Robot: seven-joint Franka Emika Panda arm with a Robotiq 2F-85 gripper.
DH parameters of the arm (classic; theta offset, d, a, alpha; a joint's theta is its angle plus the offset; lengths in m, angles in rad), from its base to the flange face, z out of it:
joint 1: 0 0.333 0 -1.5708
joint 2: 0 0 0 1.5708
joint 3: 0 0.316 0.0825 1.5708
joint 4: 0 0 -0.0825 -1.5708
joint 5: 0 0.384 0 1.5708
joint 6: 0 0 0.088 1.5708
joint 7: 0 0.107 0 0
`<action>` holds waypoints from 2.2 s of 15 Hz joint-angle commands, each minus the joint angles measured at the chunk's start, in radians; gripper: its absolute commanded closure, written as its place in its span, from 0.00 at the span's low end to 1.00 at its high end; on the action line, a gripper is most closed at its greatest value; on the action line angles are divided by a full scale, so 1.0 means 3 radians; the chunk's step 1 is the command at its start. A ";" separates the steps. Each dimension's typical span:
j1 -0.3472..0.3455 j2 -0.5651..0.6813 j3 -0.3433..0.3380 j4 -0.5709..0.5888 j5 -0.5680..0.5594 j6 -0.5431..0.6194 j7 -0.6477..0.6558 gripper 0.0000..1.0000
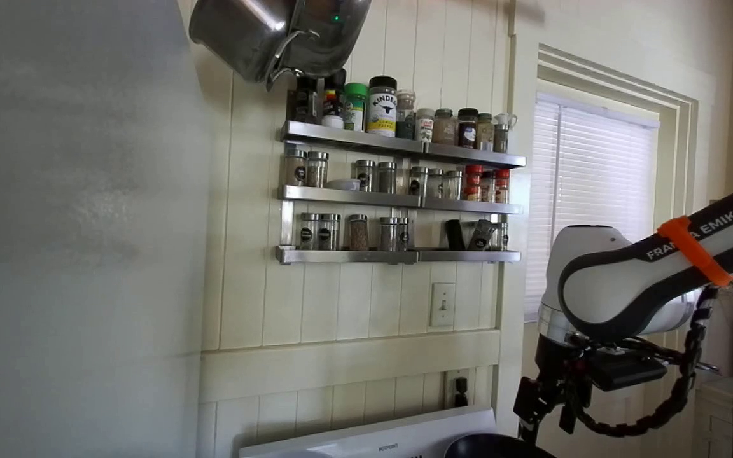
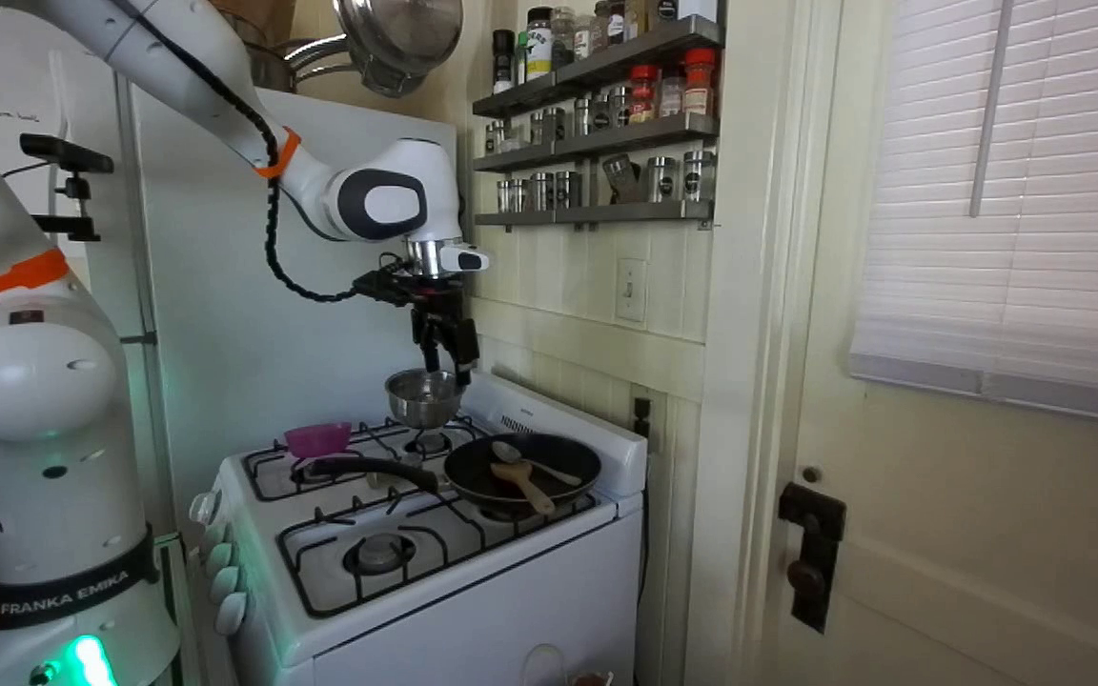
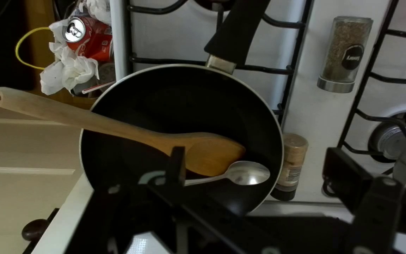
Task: Put the spice bottle on the shelf
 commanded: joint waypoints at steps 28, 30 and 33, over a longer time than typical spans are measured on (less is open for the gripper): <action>0.0347 0.0909 0.0649 0.0332 0.0150 -0.0009 0.1340 0.00; 0.0348 0.0956 0.0641 0.0319 0.0195 -0.0009 0.1381 0.00; 0.0341 0.0952 0.0629 0.0319 0.0189 -0.0014 0.1366 0.00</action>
